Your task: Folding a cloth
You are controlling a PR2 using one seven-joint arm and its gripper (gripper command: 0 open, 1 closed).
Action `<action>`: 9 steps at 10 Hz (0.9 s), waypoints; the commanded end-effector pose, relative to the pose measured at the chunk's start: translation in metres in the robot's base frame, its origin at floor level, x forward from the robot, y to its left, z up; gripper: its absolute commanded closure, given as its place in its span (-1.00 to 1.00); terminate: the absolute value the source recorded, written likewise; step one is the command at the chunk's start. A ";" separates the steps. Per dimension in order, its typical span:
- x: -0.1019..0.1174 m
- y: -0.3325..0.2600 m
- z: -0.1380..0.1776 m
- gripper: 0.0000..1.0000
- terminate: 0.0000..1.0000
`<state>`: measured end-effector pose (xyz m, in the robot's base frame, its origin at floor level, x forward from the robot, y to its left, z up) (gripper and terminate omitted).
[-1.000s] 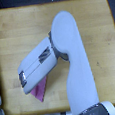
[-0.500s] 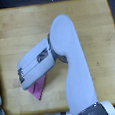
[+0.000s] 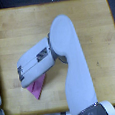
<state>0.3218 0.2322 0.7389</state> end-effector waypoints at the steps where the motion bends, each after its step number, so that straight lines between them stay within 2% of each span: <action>1: 0.002 0.001 0.005 -1.00 -1.00; 6: 0.005 -0.008 0.007 -1.00 -1.00; 9: 0.020 0.001 0.027 -1.00 -1.00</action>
<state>0.3247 0.2291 0.7419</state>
